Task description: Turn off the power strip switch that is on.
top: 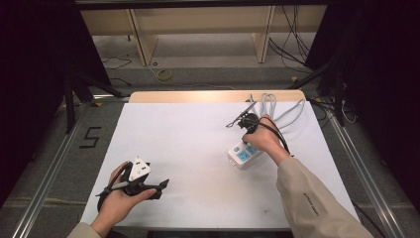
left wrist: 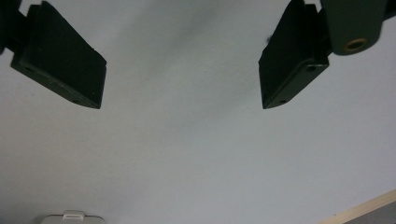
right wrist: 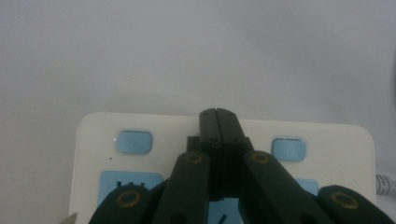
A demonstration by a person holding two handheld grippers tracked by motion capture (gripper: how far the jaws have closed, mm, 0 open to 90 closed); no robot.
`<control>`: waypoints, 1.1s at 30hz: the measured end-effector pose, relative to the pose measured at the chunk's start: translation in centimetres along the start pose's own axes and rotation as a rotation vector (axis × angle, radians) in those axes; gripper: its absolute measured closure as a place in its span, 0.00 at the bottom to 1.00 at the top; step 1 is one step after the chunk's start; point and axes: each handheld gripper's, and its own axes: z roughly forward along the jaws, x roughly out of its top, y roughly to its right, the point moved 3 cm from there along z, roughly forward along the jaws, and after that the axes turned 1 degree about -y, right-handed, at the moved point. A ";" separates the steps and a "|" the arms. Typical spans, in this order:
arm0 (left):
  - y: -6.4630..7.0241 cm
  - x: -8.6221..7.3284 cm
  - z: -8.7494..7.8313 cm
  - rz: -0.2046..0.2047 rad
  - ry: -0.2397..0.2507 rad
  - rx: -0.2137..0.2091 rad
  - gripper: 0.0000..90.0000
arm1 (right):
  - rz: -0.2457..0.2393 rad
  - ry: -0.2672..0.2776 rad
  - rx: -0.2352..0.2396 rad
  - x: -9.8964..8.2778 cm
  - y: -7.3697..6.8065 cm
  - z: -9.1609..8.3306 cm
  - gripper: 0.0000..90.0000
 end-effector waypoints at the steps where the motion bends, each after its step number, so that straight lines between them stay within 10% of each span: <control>1: 0.0 0.0 0.0 0.001 -0.001 0.000 0.16 | 0.000 0.000 0.000 0.0 0.0 0.0 1.00; 33: 0.1 0.0 0.1 -0.010 0.002 -0.002 0.16 | 0.005 0.001 0.012 0.0 0.2 0.0 1.00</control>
